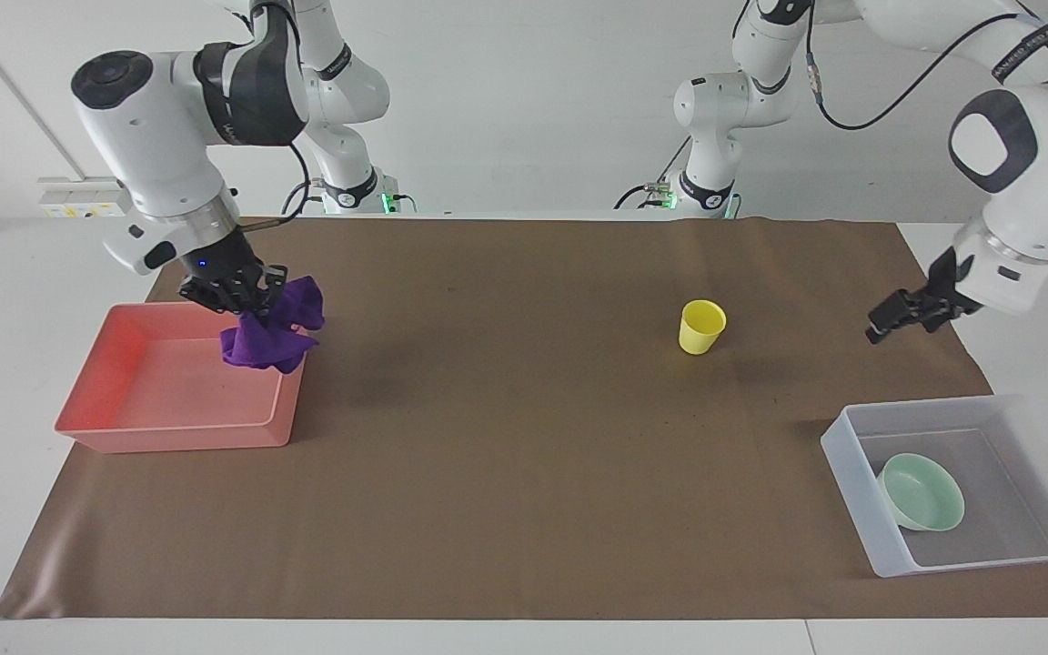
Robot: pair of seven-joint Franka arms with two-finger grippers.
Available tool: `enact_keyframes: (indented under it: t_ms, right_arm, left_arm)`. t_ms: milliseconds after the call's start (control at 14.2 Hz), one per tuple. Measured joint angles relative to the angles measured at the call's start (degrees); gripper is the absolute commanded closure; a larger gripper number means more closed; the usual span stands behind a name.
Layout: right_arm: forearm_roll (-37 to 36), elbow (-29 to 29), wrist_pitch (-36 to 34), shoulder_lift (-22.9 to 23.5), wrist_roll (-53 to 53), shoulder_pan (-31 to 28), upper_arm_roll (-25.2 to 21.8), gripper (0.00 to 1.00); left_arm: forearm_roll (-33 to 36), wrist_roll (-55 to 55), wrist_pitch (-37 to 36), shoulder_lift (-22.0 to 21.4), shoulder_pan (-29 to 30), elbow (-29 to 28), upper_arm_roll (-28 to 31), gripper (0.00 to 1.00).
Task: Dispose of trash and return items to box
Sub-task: 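Carry the purple cloth into the pink tray while the left gripper grasps the cup, then lift the yellow cup with the left gripper and place it in the bin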
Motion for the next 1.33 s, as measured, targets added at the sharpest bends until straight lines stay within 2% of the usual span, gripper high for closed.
enact_keyframes:
  t_ms: [140,281,351,491,561,632,702,842,982,1053,1193,1333]
  right_arm:
    - [-0.16,-0.99,0.09,0.38,-5.55,-4.93,-0.19,1.00]
    - [-0.19,-3.13,2.40,0.81,-8.80,-8.02,-0.25,1.00]
    - [-0.19,-4.71,4.95,1.11,-9.38,-8.68,-0.25,0.99]
    - [-0.26,-8.50,10.85,2.34,-9.45,-9.28,-0.20,0.98]
    - [-0.29,-9.81,13.19,3.39,-9.45,-9.66,-0.20,0.96]
    - [-0.30,-10.55,14.93,4.61,-9.45,-10.01,-0.20,0.95]
    - [-0.31,-10.88,16.49,5.86,-9.45,-10.26,-0.20,0.91]
    - [-0.31,-10.94,19.28,7.74,-9.45,-10.91,-0.21,0.81]
    - [-0.31,-10.89,20.13,8.25,-9.45,-11.65,-0.21,0.40]
    - [-0.31,-10.66,20.13,8.23,-9.45,-11.74,-0.22,0.26]
    - [-0.31,-9.93,20.12,8.22,-9.45,-11.66,-0.08,0.21]
    - [-0.31,-8.62,19.35,8.18,-9.45,-11.57,0.19,0.19]
  left_arm:
    - [0.41,-4.96,7.72,-5.45,-6.28,-13.56,-0.16,0.00]
    - [0.51,-7.68,17.88,-9.56,-9.63,-26.07,-0.32,0.00]
    - [0.51,-7.88,20.67,-10.96,-10.05,-30.42,-0.34,0.00]
    - [0.51,-7.88,23.28,-12.46,-10.74,-35.12,-0.35,0.03]
    - [0.52,-7.88,24.44,-12.73,-11.04,-36.37,-0.35,0.41]
    - [0.52,-7.93,26.11,-12.80,-11.25,-37.65,-0.35,0.86]
    - [0.52,-8.16,28.35,-12.80,-11.32,-39.15,-0.35,0.98]
    - [0.52,-8.47,33.63,-12.54,-11.32,-41.76,-0.32,1.00]
    - [0.52,-8.92,37.05,-11.76,-11.29,-42.57,-0.17,1.00]
    - [0.52,-9.08,37.88,-11.48,-11.26,-42.56,-0.06,1.00]
    - [0.52,-9.63,38.23,-11.28,-11.23,-41.81,0.14,1.00]
    - [0.52,-11.39,36.94,-10.83,-11.20,-38.40,0.42,1.00]
